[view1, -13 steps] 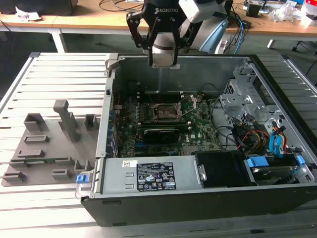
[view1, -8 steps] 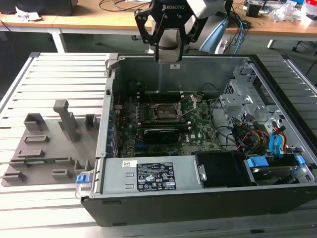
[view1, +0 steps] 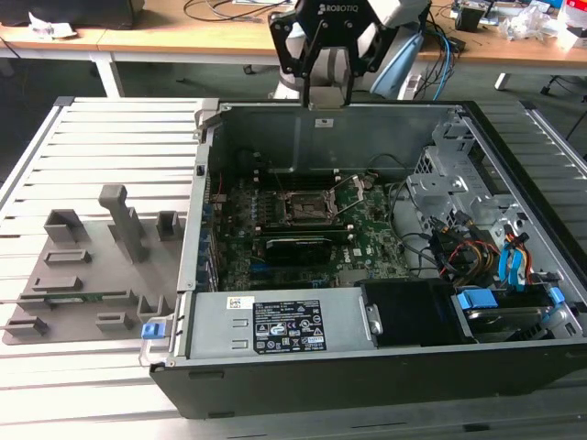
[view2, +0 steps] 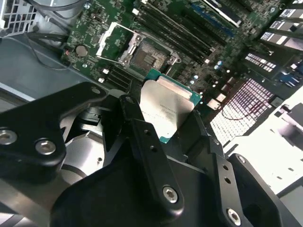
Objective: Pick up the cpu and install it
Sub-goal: 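Pick up the cpu and move it towards the insertion slot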
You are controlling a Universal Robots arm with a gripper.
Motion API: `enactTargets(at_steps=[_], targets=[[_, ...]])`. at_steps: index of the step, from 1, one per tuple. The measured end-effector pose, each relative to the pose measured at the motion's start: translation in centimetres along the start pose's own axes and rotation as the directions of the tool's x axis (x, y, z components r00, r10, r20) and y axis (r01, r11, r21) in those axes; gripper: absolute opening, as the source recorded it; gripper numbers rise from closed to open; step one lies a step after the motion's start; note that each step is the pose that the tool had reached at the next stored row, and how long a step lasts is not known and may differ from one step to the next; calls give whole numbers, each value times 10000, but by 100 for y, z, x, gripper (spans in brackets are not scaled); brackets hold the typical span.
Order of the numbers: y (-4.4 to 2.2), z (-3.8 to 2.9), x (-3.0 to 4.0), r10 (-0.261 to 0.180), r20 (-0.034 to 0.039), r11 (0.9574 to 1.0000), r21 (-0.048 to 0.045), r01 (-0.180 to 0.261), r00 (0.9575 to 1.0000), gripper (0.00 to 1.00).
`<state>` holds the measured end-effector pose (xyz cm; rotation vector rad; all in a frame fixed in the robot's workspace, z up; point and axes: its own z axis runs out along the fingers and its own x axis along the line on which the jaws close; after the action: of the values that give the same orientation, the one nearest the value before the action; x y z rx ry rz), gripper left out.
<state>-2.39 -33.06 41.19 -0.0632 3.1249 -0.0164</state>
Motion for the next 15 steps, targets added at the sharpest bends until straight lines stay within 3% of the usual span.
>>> enactTargets(at_steps=[5, 8, 11, 15], targets=[[41, 39, -214, 1, -34, 10000, 15, -1, 10000, 55], [48, 126, -322, -1, -79, 10000, 18, 1, 10000, 55], [47, 205, -364, -1, -101, 10000, 18, 1, 9999, 55], [47, 260, -388, -1, -108, 10000, 17, 2, 9999, 55]])
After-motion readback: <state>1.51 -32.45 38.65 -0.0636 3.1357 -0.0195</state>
